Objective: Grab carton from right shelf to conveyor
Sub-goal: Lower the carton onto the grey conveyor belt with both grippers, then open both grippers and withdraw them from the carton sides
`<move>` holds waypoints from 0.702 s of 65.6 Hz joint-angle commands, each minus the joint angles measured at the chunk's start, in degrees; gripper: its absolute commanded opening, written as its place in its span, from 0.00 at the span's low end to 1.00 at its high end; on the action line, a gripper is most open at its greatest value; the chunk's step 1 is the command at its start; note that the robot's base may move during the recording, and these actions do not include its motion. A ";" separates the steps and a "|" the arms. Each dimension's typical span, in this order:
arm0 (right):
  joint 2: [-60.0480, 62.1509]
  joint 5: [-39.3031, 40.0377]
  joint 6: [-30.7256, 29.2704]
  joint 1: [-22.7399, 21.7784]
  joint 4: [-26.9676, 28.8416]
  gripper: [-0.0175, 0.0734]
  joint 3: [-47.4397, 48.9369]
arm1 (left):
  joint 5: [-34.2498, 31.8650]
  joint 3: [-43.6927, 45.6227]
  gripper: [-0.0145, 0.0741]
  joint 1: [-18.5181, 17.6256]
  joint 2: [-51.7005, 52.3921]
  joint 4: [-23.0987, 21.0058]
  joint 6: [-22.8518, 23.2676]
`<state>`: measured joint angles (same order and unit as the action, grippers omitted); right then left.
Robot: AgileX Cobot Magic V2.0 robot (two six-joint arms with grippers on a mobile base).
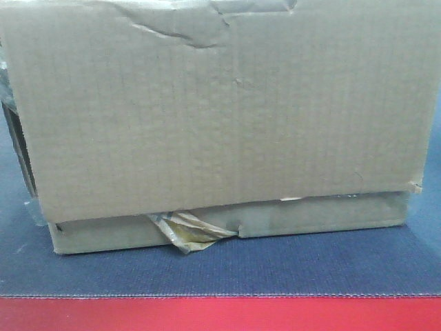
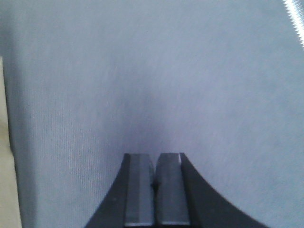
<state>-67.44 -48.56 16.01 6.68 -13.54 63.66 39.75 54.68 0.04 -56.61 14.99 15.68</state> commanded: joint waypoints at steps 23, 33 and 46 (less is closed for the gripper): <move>28.65 28.68 -0.51 -0.33 -0.68 0.12 -33.86 | -20.81 -26.13 0.16 0.94 23.37 -2.40 -0.27; 40.77 33.78 -0.55 -0.33 -0.84 0.12 -42.52 | -21.12 -29.05 0.16 0.94 29.78 -2.40 -0.37; 56.97 34.81 -0.55 -0.33 -0.84 0.12 -47.58 | -21.70 -29.48 0.16 0.94 34.88 -2.29 -0.37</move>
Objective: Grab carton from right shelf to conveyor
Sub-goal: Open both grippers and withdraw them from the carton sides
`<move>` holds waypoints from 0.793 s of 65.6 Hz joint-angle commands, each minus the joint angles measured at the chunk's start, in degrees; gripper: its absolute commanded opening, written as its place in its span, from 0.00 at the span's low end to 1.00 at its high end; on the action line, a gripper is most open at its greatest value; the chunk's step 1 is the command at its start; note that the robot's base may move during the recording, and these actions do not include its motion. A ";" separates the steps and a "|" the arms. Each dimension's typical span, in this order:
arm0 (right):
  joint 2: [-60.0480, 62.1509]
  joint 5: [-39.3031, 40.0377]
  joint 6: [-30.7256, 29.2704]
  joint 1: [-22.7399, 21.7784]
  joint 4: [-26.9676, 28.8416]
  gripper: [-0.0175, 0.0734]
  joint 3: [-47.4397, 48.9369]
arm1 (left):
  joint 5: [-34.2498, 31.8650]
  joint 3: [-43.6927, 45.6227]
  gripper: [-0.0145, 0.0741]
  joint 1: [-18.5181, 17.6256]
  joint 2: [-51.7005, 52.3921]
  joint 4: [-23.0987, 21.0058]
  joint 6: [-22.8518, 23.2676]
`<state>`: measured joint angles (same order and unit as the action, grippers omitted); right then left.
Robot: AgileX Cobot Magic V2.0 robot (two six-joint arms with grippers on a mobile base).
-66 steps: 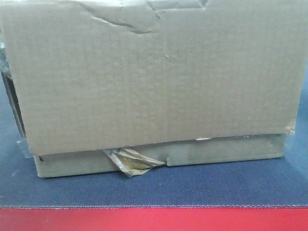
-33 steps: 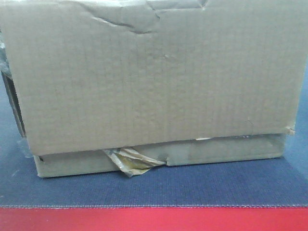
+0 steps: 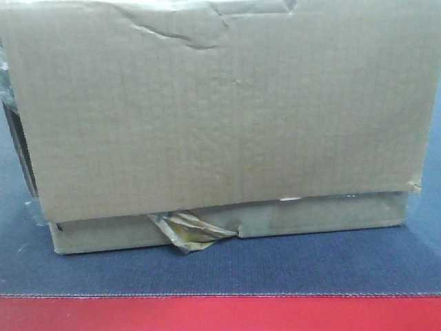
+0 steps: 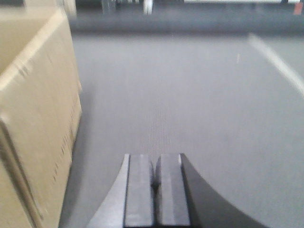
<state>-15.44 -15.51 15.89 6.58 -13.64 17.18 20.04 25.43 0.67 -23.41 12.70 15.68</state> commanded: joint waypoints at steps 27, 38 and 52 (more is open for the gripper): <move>13.29 1.00 -0.43 -0.23 -0.73 0.12 -1.21 | -1.99 -0.22 0.16 0.31 2.55 0.00 -0.37; 13.29 1.28 -0.43 -0.23 -0.73 0.12 -1.21 | -1.99 -0.22 0.16 0.31 2.55 0.00 -0.37; 13.29 1.28 -0.43 -0.23 -0.73 0.12 -1.21 | -1.99 -0.22 0.16 0.31 2.55 0.00 -0.37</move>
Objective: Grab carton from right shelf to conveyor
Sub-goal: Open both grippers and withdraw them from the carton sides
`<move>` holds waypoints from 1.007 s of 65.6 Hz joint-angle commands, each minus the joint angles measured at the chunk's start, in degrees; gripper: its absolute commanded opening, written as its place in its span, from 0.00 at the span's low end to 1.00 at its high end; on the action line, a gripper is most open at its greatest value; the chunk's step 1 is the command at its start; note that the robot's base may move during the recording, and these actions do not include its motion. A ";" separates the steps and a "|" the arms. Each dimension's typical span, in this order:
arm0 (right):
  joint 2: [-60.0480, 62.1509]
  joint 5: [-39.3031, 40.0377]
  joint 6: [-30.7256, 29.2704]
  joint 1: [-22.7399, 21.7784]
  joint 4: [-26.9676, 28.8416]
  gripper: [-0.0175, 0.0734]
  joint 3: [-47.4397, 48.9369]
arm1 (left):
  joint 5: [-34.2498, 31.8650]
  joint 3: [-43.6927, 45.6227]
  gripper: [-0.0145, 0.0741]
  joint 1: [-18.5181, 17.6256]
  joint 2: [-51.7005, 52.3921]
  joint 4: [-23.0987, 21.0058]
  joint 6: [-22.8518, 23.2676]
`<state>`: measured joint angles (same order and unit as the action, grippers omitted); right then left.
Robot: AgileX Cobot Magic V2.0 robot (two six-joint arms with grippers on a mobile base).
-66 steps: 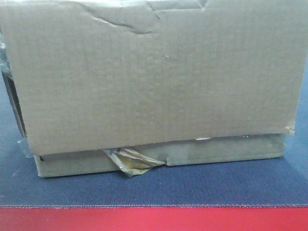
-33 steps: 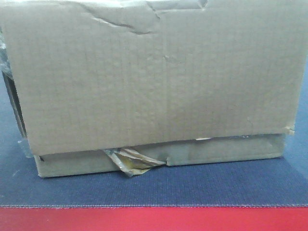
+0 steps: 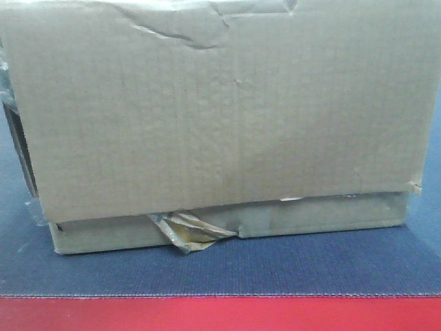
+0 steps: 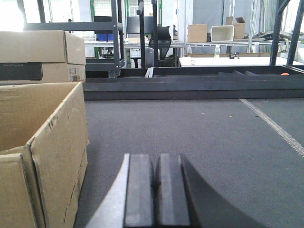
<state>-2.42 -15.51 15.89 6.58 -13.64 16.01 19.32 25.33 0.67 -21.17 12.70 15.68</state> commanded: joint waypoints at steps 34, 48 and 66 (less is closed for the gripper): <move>0.27 1.28 -0.43 -0.23 -0.73 0.12 -0.04 | -6.35 -4.16 0.16 0.31 6.17 -11.78 -20.92; 0.27 1.28 -0.43 -0.23 -0.73 0.12 -0.04 | -15.05 -16.21 0.16 0.31 15.28 -13.10 -21.23; 0.27 1.28 -0.43 -0.23 -0.73 0.12 -0.04 | -17.77 -25.33 0.16 0.31 21.17 -14.78 -21.23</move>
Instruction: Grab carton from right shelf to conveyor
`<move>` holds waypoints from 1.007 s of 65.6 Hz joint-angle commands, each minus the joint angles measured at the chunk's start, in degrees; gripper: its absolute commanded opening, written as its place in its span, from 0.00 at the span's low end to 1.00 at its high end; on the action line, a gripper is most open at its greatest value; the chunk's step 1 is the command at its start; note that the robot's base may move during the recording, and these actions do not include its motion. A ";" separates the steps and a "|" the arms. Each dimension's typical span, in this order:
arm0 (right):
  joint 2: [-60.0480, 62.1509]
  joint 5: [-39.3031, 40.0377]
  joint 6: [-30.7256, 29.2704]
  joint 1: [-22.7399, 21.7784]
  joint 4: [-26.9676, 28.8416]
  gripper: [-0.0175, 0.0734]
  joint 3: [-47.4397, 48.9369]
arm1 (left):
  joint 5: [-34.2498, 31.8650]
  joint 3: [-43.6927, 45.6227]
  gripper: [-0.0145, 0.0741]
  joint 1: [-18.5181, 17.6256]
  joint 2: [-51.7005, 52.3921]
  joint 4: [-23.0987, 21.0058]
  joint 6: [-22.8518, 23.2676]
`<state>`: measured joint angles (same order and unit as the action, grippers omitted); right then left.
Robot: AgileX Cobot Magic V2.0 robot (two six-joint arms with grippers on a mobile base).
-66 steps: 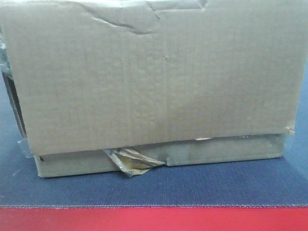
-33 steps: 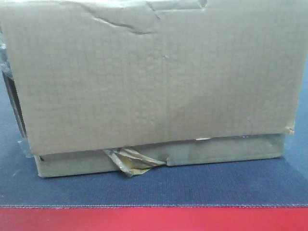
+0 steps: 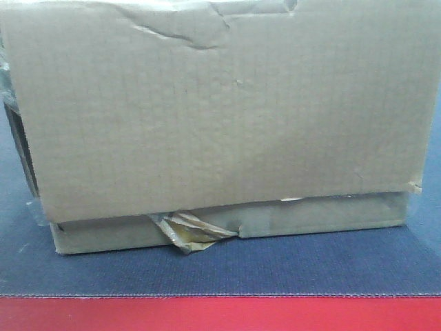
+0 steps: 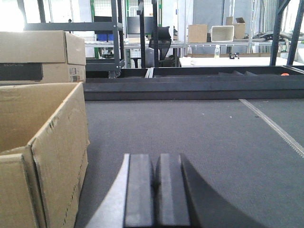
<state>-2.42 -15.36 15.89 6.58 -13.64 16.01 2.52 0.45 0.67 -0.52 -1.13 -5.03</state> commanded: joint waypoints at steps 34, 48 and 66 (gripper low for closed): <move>0.27 1.27 -0.43 -0.23 -0.73 0.12 -0.04 | -0.59 -0.45 0.16 0.31 0.52 -1.06 -0.51; 0.27 1.27 -0.43 -0.23 -0.73 0.12 -0.04 | -0.59 -0.45 0.16 0.31 0.52 -1.06 -0.51; 0.27 1.27 -0.43 -0.23 -0.73 0.12 -0.04 | -0.59 -0.45 0.16 0.31 0.52 -1.06 -0.51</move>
<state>-2.42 -15.36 15.78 6.58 -13.64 16.01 2.63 -0.06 0.67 -0.39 -1.74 -5.03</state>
